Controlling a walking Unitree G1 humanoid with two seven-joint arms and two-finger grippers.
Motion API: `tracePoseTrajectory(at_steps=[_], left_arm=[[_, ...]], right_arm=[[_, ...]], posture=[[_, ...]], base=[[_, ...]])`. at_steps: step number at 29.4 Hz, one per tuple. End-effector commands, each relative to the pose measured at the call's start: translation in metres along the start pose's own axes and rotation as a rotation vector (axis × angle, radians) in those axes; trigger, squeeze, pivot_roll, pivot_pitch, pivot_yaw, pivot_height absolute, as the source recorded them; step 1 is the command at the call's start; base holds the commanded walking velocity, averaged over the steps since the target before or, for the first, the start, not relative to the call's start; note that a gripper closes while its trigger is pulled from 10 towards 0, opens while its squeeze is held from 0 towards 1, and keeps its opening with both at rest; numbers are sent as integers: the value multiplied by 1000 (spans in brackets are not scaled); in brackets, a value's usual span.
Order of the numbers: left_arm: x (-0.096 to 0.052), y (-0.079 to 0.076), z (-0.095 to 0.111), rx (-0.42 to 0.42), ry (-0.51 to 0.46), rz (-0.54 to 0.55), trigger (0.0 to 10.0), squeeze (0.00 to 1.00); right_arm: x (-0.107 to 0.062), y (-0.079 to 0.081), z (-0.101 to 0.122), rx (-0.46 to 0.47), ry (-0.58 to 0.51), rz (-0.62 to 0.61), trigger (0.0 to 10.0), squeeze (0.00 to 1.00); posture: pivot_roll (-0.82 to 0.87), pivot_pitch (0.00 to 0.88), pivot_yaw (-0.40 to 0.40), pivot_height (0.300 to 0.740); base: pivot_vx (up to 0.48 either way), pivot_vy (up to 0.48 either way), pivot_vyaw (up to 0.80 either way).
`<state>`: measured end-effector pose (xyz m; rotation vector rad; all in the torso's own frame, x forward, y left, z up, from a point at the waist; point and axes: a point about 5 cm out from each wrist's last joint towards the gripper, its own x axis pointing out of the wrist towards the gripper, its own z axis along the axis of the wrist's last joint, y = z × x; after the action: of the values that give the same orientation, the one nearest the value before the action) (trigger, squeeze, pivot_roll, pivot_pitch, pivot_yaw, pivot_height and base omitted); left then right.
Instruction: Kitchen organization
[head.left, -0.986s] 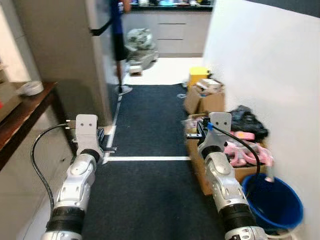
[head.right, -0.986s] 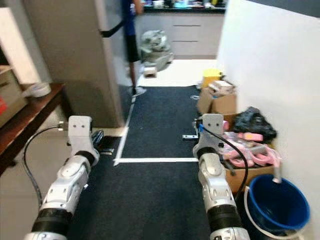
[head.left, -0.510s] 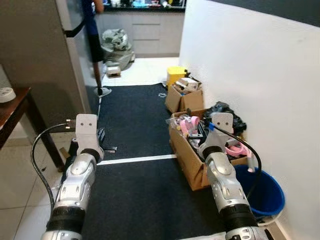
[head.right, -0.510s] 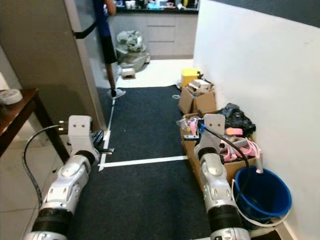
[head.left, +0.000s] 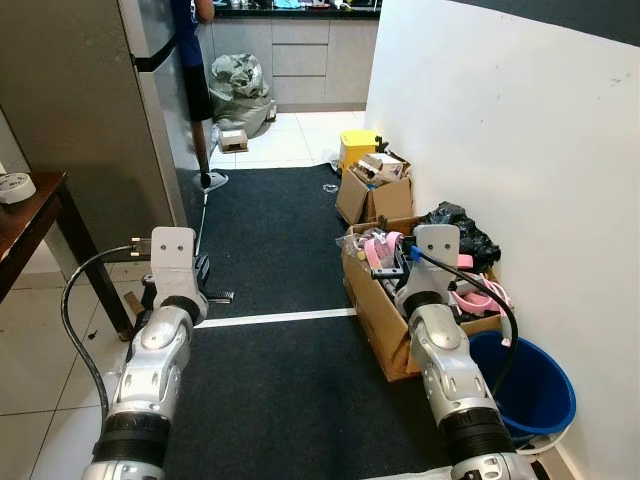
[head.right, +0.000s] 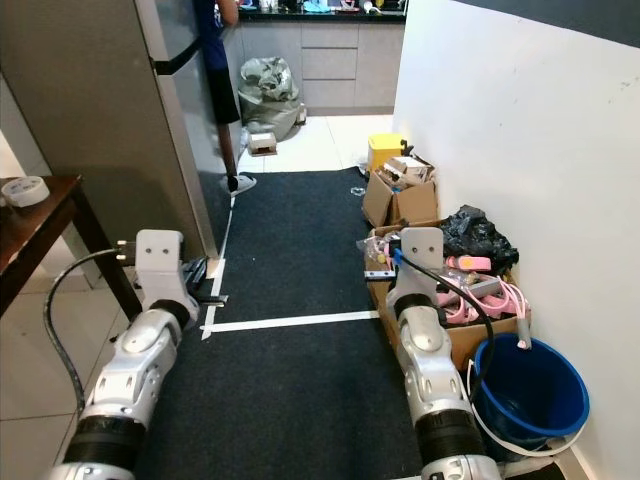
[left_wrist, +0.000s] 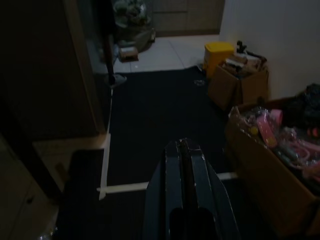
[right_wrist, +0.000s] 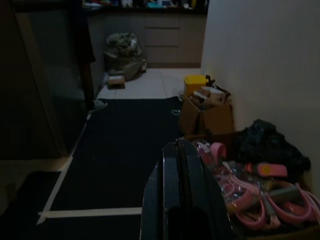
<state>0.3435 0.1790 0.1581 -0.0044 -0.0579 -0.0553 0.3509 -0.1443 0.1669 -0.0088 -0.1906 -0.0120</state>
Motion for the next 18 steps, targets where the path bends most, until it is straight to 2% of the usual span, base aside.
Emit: tracePoseTrajectory(at_steps=[1, 11, 18], left_arm=[[1, 1, 1, 6, -3, 3, 10000, 0], [1, 2, 0, 9, 2, 3, 10000, 0], [1, 2, 0, 7, 4, 1, 10000, 0]], right_arm=[[-1, 0, 1, -3, -9, 0, 10000, 0], [-1, 0, 0, -6, -5, -2, 10000, 0], [-1, 0, -1, -7, -3, -2, 10000, 0]], posture=[[-29, 54, 4, 740], [-28, 55, 4, 740], [-28, 55, 4, 740]], base=[[480, 0, 0], [480, 0, 0], [386, 0, 0]])
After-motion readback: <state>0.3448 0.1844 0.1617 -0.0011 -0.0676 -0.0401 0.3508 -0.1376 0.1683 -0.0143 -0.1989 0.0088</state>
